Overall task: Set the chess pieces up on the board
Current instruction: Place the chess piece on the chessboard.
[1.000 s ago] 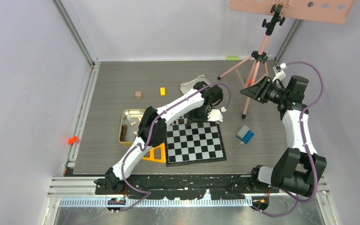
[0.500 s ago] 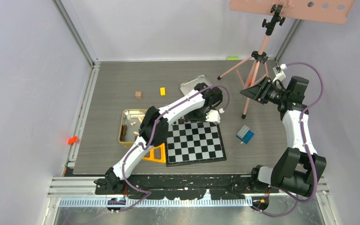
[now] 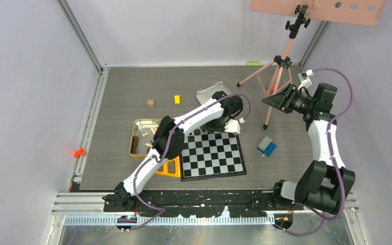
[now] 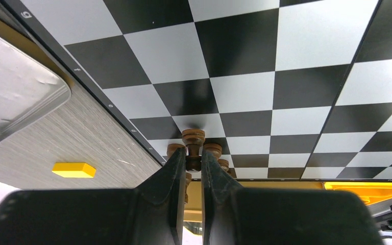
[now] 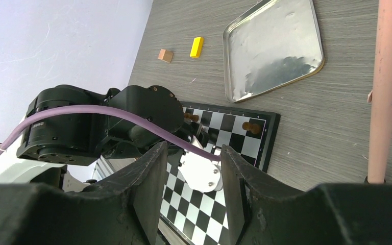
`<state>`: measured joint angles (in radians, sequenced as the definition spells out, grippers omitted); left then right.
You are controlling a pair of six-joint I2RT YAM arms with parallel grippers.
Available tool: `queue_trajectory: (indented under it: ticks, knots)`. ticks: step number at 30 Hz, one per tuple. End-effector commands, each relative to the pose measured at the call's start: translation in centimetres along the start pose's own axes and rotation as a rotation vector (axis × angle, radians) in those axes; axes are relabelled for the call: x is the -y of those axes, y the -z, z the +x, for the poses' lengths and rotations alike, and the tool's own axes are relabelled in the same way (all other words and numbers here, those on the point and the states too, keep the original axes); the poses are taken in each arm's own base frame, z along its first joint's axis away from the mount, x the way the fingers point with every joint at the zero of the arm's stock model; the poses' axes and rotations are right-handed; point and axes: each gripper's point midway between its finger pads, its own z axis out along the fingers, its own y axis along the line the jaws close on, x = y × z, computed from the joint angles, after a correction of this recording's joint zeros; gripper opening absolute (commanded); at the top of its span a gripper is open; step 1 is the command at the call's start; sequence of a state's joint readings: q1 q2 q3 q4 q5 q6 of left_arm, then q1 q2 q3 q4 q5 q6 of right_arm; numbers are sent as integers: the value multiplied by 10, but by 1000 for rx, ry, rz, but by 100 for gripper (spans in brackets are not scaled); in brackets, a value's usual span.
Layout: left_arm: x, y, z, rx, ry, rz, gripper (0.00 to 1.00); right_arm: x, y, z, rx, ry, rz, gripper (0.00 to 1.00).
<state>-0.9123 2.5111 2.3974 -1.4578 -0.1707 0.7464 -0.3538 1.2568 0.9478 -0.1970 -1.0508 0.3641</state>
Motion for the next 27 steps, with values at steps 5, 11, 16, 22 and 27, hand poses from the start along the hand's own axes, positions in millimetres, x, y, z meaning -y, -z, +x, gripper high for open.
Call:
queue_trajectory:
  ticks: [5, 11, 16, 22, 27]
  knots:
    - [-7, -1, -4, 1, -30, -27, 13, -1, 2, -1, 2, 22, -20, 49]
    - [-4, -2, -3, -3, -34, -11, 15, 0, 3, -2, 4, 19, -18, 48]
    - [-2, -2, -3, -6, -38, -3, 15, 0, 3, -2, 3, 16, -20, 48]
    - [4, -1, -2, -21, -47, 11, 16, 1, 3, -1, 1, 13, -21, 48]
    - [5, 5, -3, -12, -48, 2, 16, 2, 3, -1, 1, 11, -21, 48]
